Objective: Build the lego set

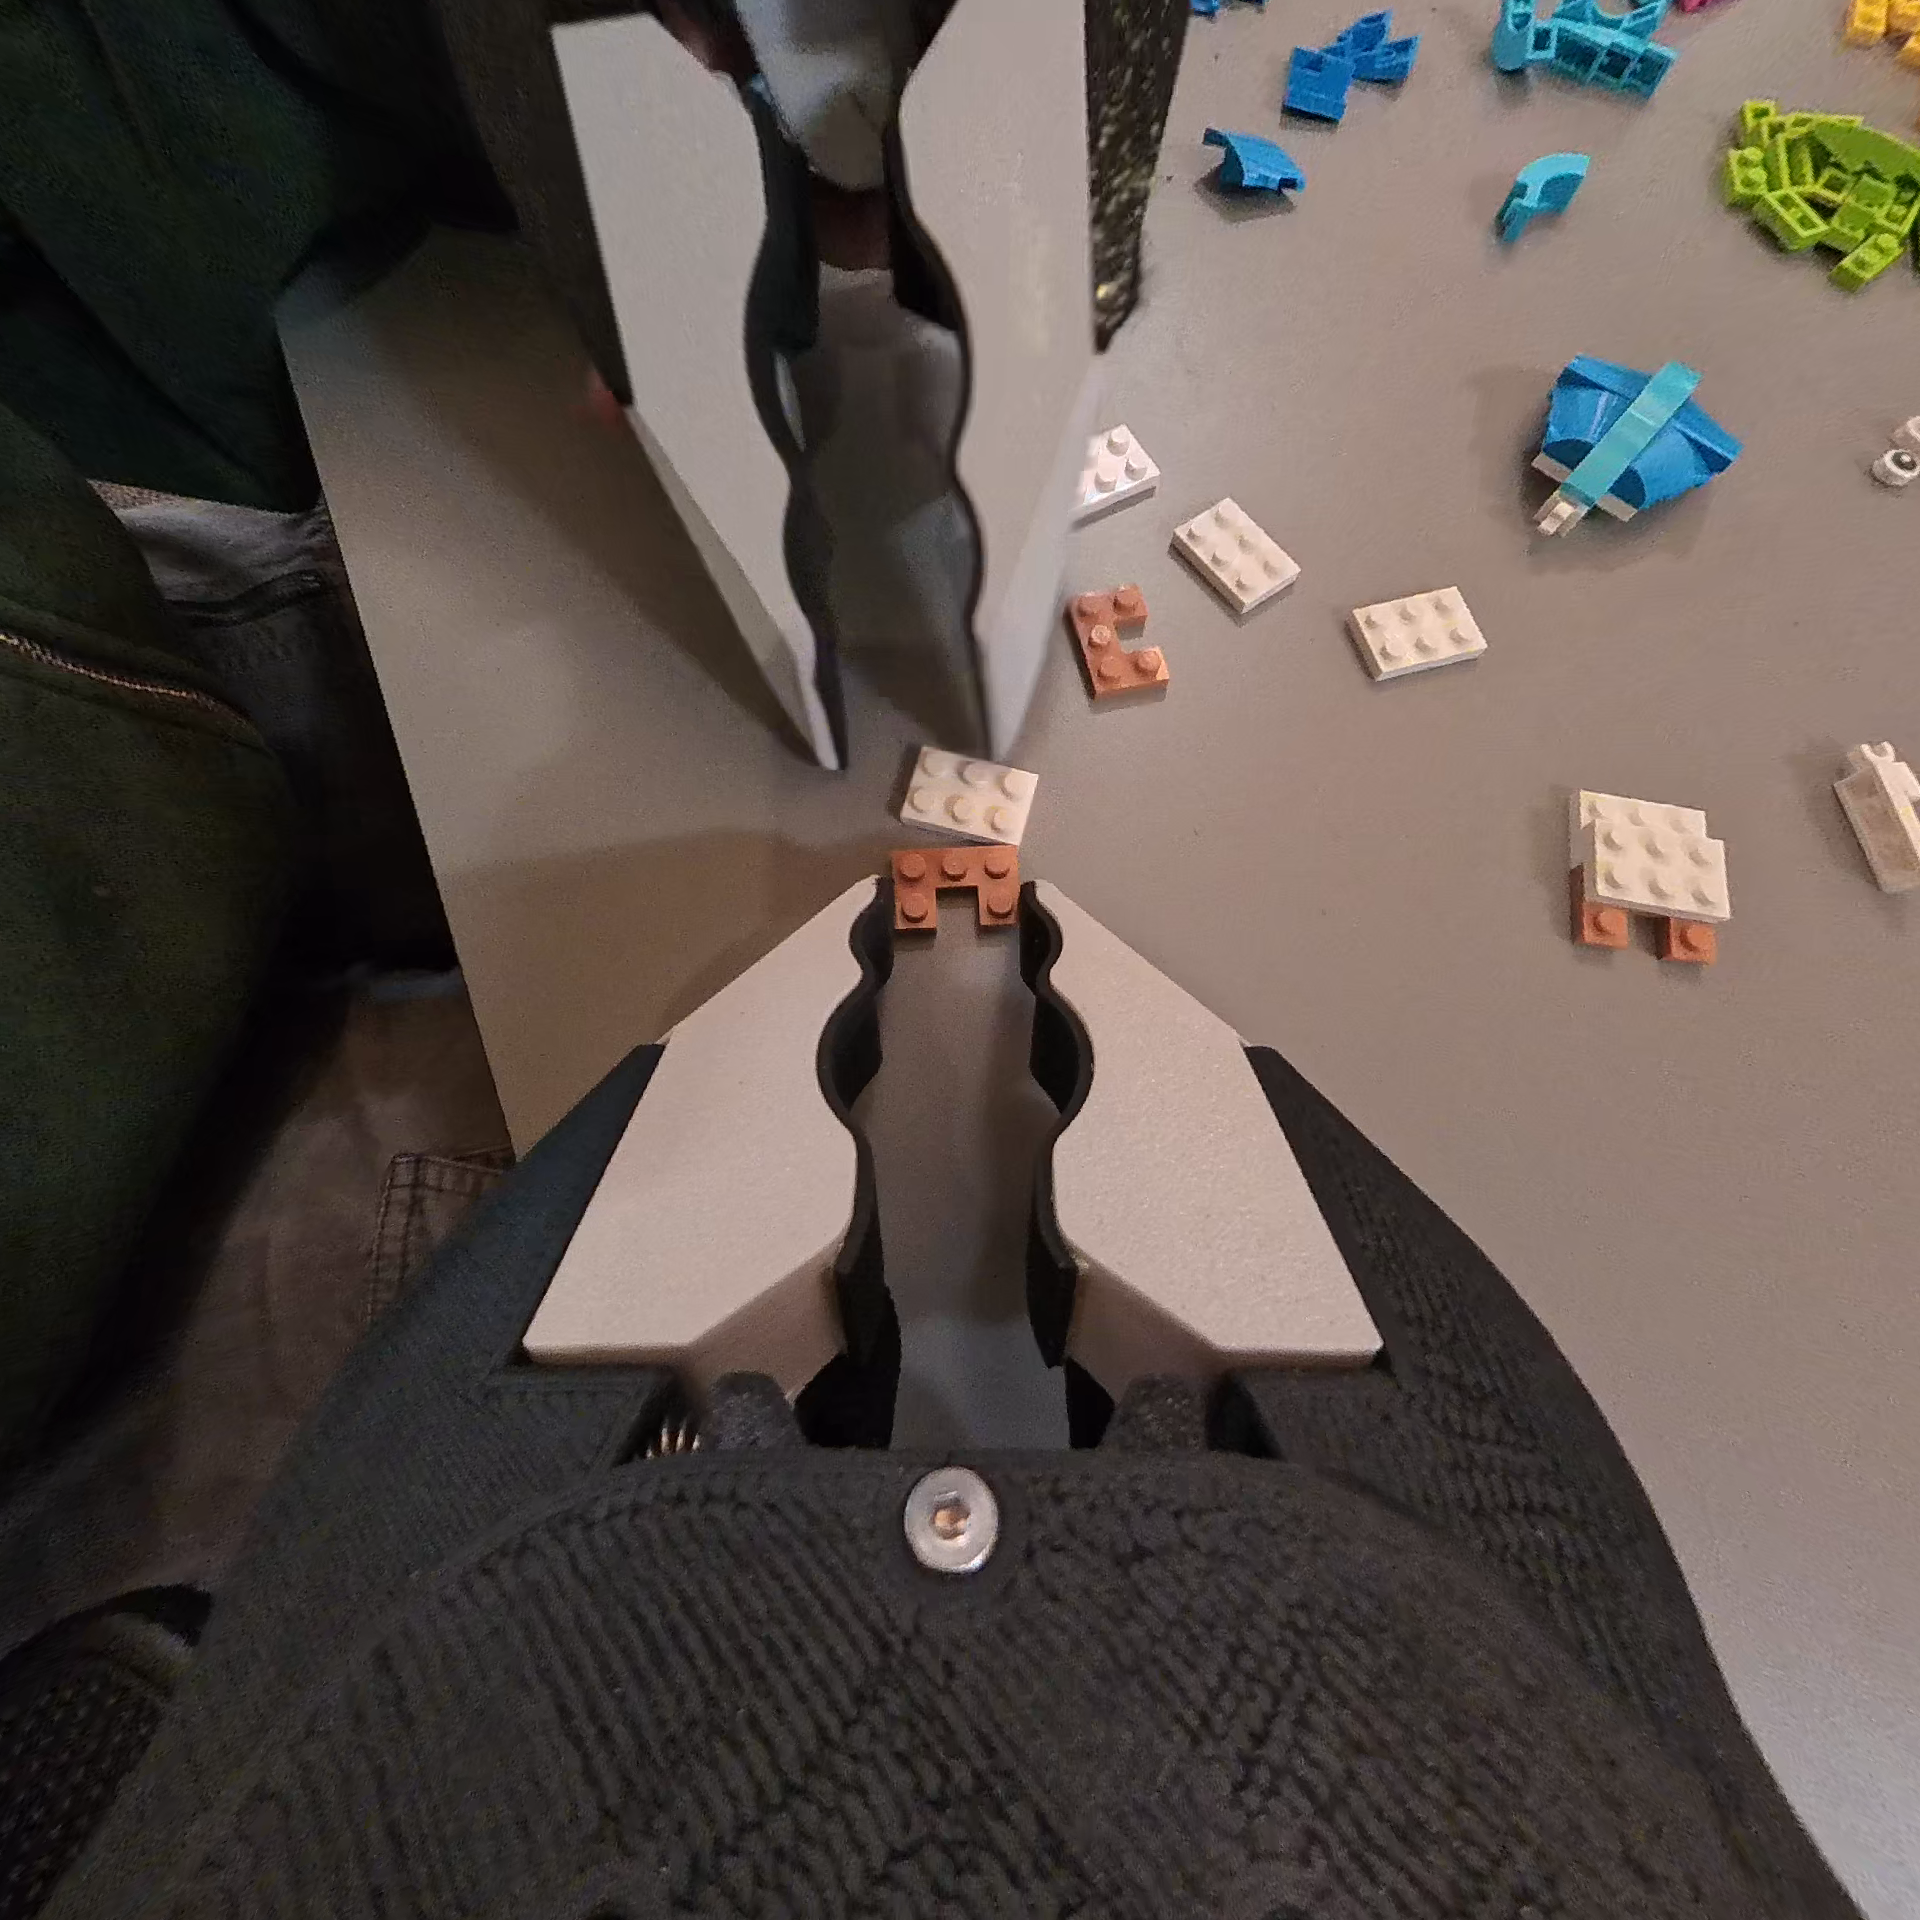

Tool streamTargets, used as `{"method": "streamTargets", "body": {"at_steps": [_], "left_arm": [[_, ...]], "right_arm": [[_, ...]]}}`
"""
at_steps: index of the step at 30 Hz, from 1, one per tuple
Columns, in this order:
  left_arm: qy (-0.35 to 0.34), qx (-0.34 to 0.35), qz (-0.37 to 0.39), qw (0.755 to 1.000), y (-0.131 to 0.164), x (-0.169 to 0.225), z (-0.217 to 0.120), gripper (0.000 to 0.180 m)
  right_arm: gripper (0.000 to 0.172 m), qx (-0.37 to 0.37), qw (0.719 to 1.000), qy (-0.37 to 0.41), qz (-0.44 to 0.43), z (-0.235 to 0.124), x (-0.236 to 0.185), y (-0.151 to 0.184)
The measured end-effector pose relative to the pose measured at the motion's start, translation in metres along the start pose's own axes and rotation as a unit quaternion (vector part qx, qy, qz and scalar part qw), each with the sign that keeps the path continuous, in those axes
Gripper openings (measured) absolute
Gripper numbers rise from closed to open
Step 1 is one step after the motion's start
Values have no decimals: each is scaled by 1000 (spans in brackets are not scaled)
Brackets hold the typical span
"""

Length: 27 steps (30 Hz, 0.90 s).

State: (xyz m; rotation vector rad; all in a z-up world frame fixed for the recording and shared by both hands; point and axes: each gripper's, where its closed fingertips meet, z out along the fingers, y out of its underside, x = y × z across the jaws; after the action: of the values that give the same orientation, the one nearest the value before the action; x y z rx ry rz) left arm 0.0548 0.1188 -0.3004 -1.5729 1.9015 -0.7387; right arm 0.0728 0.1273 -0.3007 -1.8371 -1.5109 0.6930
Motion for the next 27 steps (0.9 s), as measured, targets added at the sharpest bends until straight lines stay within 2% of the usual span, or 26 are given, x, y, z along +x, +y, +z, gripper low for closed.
{"method": "streamTargets", "body": {"at_steps": [1, 4, 12, 21, 27], "left_arm": [[-24, -1, 10, 1000, 0, -7, 0, 28], [-42, 3, 22, 999, -2, -12, 1, 36], [-9, 17, -14, 1000, -2, -8, 5, 31], [-48, 18, 28, 998, -4, -17, -2, 2], [-28, 33, 0, 999, -7, -13, 0, 42]], "right_arm": [[24, 0, 1000, 0, 0, 0, 0, 0], [24, 1, 1000, -1, 0, 1, 0, -1], [24, -1, 1000, 0, 0, 1, -1, -1], [24, 3, 1000, 4, 6, 3, 0, -2], [24, 5, 1000, -6, 11, 2, -2, -2]]}}
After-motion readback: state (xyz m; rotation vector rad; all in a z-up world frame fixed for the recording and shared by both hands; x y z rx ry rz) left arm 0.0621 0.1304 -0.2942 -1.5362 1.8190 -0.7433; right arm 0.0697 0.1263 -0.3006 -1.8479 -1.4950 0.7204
